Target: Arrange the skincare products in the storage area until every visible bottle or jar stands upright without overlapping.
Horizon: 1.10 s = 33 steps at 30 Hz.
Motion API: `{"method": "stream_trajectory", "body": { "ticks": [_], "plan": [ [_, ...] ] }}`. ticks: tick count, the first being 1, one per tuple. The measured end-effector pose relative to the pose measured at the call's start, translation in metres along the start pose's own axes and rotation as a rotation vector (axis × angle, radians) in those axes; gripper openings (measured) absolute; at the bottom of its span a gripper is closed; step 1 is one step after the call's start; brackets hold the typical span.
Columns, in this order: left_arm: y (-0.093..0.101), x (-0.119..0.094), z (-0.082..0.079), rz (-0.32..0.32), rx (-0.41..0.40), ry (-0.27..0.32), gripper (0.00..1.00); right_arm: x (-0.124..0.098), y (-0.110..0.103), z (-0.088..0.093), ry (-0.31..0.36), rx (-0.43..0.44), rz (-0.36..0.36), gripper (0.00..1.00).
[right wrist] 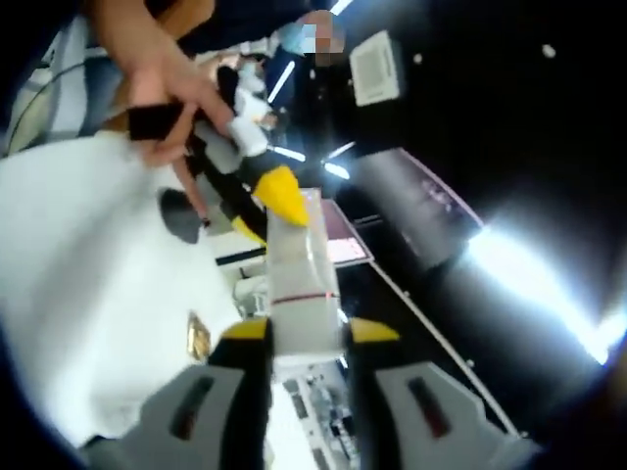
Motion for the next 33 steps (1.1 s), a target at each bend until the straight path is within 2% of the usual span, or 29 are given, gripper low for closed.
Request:
{"method": "stream_trajectory", "body": {
  "ticks": [11,15,21,27,32,33],
  "plan": [
    [0.005,0.001,-0.003,0.031,0.007,-0.001,0.23,-0.001,0.0,0.007,-0.006,0.083,-0.03,0.25],
    [0.007,0.001,-0.003,0.038,0.017,-0.004,0.22,-0.001,-0.002,0.01,-0.003,0.144,-0.066,0.25],
    [0.014,0.001,-0.006,0.09,-0.006,0.017,0.21,-0.001,-0.009,0.013,-0.023,0.181,-0.114,0.25],
    [0.018,0.0,-0.007,0.091,0.033,0.006,0.19,0.0,-0.011,0.014,-0.024,0.236,-0.135,0.25],
    [0.02,-0.001,-0.004,0.074,0.073,-0.035,0.16,0.001,-0.02,0.018,-0.065,0.38,-0.222,0.25],
    [0.019,-0.001,-0.004,0.075,0.069,-0.044,0.16,0.001,-0.02,0.017,-0.064,0.377,-0.22,0.25]
  ]
}}
Point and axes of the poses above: the point that each gripper's makers call its tool centre point, and the gripper's own axes: x roughly forward along the fingers, y roughly to its right, z roughly out of its underside, the point moved 7 cm from there along -x, roughly backward along the fingers, and after that the axes turned 4 degrees about x, right-handed, at the moved point
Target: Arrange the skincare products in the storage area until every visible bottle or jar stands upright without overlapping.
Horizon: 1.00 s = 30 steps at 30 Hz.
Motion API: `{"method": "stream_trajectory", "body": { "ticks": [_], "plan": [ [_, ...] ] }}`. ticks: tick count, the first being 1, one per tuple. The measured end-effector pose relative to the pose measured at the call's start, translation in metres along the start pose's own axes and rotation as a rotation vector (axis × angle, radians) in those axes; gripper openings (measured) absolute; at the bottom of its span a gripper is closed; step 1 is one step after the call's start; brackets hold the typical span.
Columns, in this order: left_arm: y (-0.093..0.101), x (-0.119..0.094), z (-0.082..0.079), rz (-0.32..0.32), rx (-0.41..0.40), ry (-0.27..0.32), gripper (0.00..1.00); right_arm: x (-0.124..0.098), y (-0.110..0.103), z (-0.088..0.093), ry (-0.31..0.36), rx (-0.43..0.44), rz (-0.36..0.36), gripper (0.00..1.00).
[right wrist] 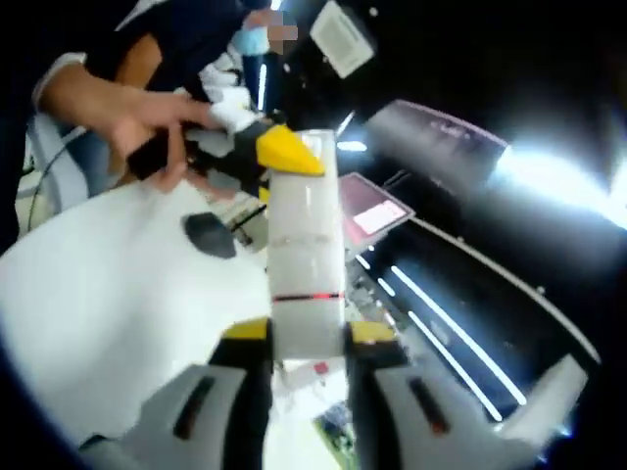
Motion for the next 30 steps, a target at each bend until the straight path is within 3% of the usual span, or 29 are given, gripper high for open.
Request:
{"method": "stream_trajectory", "body": {
  "ticks": [4,12,21,30],
  "plan": [
    [0.0,-0.003,0.0,0.025,-0.005,-0.03,0.15,0.001,-0.005,-0.001,0.0,0.03,-0.03,0.25],
    [0.0,-0.004,-0.002,0.015,0.037,-0.067,0.13,0.002,-0.009,0.002,-0.011,0.06,-0.061,0.25],
    [0.008,0.001,0.0,-0.015,0.141,-0.112,0.09,0.001,-0.01,0.009,-0.026,0.091,-0.079,0.26],
    [0.014,0.004,0.0,-0.03,0.133,-0.138,0.09,-0.004,-0.011,0.01,-0.015,0.127,-0.077,0.26]
  ]
}}
Point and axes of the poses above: the point that each gripper's makers call its tool centre point, and the gripper's own axes: x roughly forward along the fingers, y roughly to its right, z roughly out of its underside, the point moved 7 cm from there along -x, roughly backward along the fingers, and after that the axes turned 4 degrees about x, right-handed, at the moved point
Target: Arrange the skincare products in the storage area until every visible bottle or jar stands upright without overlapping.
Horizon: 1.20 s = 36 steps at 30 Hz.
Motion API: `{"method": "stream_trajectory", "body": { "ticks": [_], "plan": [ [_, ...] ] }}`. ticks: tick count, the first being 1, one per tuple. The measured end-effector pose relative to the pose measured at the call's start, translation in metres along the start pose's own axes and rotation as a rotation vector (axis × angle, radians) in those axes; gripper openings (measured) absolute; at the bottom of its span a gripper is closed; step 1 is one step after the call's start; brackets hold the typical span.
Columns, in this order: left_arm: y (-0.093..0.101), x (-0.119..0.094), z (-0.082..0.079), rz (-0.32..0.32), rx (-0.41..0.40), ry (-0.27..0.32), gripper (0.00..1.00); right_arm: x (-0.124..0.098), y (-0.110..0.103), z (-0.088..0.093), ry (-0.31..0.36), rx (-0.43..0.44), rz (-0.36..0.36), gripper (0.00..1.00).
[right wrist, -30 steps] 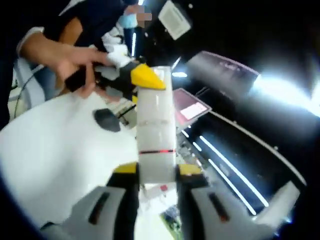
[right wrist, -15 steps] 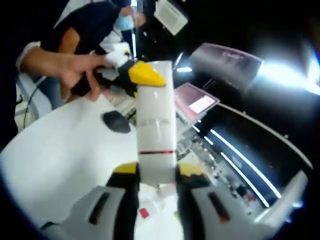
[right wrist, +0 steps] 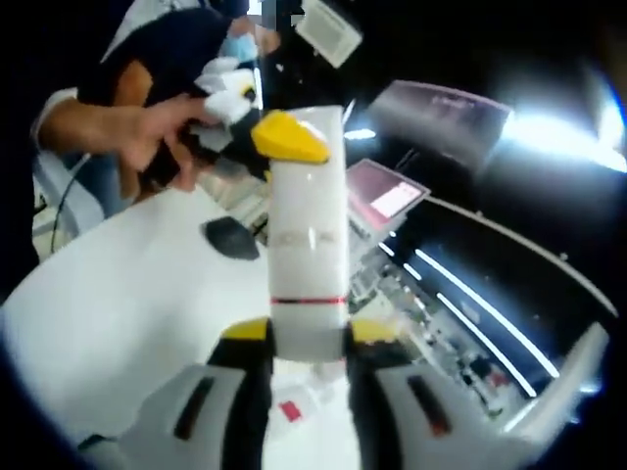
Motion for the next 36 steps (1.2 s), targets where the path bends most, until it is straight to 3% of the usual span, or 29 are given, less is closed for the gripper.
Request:
{"method": "stream_trajectory", "body": {
  "ticks": [15,21,27,30,36],
  "plan": [
    [0.01,0.022,-0.004,0.037,-0.099,0.004,0.09,-0.024,0.019,0.002,0.018,0.155,0.069,0.29],
    [0.019,0.038,-0.002,0.067,-0.101,-0.017,0.09,-0.041,0.02,0.006,0.002,0.208,0.062,0.4],
    [0.028,0.054,-0.001,0.091,-0.043,-0.094,0.09,-0.065,0.023,0.011,-0.074,0.302,0.126,0.48],
    [0.029,0.063,0.002,0.087,-0.004,-0.143,0.09,-0.078,0.023,0.015,-0.111,0.407,0.142,0.55],
    [0.032,0.084,0.005,0.122,0.01,-0.195,0.09,-0.109,0.03,0.018,-0.106,0.531,0.183,0.62]
  ]
}}
Point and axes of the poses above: the point that each gripper's makers call its tool centre point, and the gripper's own axes: x roughly forward along the fingers, y roughly to its right, z roughly out of its underside, the point moved 7 cm from there along -x, roughly backward along the fingers, and after that the axes turned 4 degrees about x, right-handed, at the moved point
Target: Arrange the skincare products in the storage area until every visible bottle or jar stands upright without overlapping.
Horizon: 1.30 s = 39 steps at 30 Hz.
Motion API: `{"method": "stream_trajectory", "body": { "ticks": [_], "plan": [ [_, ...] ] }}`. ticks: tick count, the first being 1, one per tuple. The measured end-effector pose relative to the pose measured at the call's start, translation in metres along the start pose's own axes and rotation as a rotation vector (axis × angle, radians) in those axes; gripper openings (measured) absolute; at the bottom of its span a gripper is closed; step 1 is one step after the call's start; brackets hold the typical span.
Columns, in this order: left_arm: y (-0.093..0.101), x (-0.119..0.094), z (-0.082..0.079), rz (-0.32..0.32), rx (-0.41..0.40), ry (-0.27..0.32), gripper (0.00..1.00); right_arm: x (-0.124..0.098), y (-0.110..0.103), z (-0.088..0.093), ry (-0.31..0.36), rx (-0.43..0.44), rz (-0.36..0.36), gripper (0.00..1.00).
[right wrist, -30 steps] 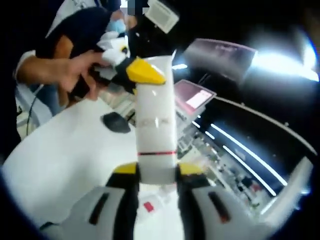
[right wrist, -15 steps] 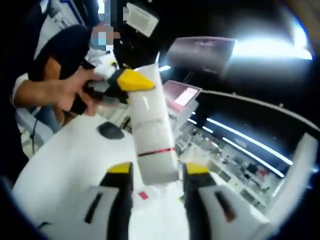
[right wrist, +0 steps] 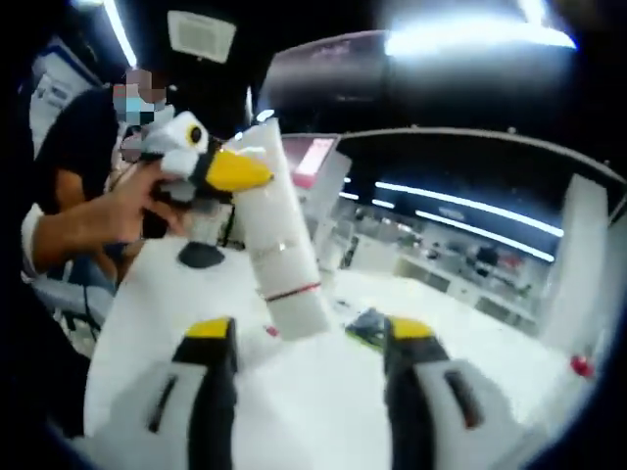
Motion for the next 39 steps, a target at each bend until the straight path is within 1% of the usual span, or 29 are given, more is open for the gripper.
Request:
{"method": "stream_trajectory", "body": {
  "ticks": [1,3,4,8,10,11,12,13,15,17,19,21,24,26,28,30,34,35,36,37,39],
  "plan": [
    [0.0,0.003,0.0,0.01,0.001,-0.011,0.09,-0.007,0.002,0.003,-0.022,0.041,0.004,0.64],
    [0.0,0.011,-0.001,0.031,0.001,-0.042,0.1,-0.017,0.006,0.005,-0.027,0.063,0.008,0.67],
    [0.001,0.014,-0.001,0.041,0.014,-0.058,0.1,-0.023,0.009,0.006,-0.024,0.088,0.025,0.68],
    [0.003,0.028,-0.003,0.063,0.022,-0.082,0.1,-0.043,0.018,0.012,-0.03,0.159,0.06,0.77],
    [0.003,0.035,-0.004,0.07,0.029,-0.092,0.1,-0.051,0.02,0.015,-0.029,0.16,0.061,0.8],
    [0.003,0.042,-0.003,0.068,0.064,-0.111,0.1,-0.06,0.024,0.019,-0.042,0.174,0.085,0.82],
    [0.003,0.045,-0.002,0.065,0.077,-0.121,0.1,-0.062,0.027,0.02,-0.042,0.175,0.09,0.84],
    [0.005,0.051,-0.001,0.063,0.105,-0.147,0.1,-0.07,0.03,0.021,-0.046,0.189,0.098,0.88],
    [0.008,0.059,0.001,0.077,0.136,-0.172,0.1,-0.082,0.033,0.022,-0.032,0.219,0.123,0.93],
    [0.01,0.066,0.002,0.094,0.15,-0.194,0.1,-0.093,0.036,0.024,-0.028,0.232,0.135,0.97],
    [0.011,0.075,0.003,0.102,0.151,-0.201,0.1,-0.101,0.039,0.027,-0.024,0.243,0.149,1.0],
    [0.013,0.084,0.004,0.114,0.155,-0.212,0.1,-0.113,0.034,0.03,-0.021,0.262,0.161,1.0],
    [0.016,0.097,0.007,0.142,0.158,-0.236,0.1,-0.128,0.035,0.031,-0.011,0.273,0.182,1.0],
    [0.018,0.106,0.009,0.181,0.151,-0.254,0.1,-0.141,0.032,0.028,-0.002,0.268,0.19,1.0],
    [0.018,0.112,0.01,0.201,0.149,-0.264,0.1,-0.15,0.031,0.025,0.01,0.279,0.196,1.0],
    [0.02,0.119,0.012,0.231,0.175,-0.28,0.1,-0.156,0.03,0.024,0.012,0.293,0.196,1.0],
    [0.023,0.133,0.014,0.27,0.186,-0.301,0.1,-0.172,0.029,0.022,0.019,0.314,0.208,1.0],
    [0.025,0.137,0.016,0.292,0.202,-0.314,0.1,-0.176,0.029,0.022,0.018,0.318,0.213,1.0],
    [0.026,0.14,0.017,0.307,0.215,-0.324,0.1,-0.18,0.028,0.022,0.016,0.318,0.218,1.0],
    [0.027,0.143,0.017,0.309,0.209,-0.326,0.1,-0.184,0.028,0.022,0.014,0.31,0.224,1.0],
    [0.026,0.15,0.019,0.318,0.212,-0.335,0.1,-0.19,0.029,0.022,0.006,0.263,0.233,1.0]
  ]
}}
Point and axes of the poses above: the point that each gripper's makers call its tool centre point, and the gripper's own axes: x roughly forward along the fingers, y roughly to its right, z roughly out of its underside, the point moved 7 cm from there along -x, roughly backward along the fingers, and after that the axes turned 4 degrees about x, right-handed, at the moved point
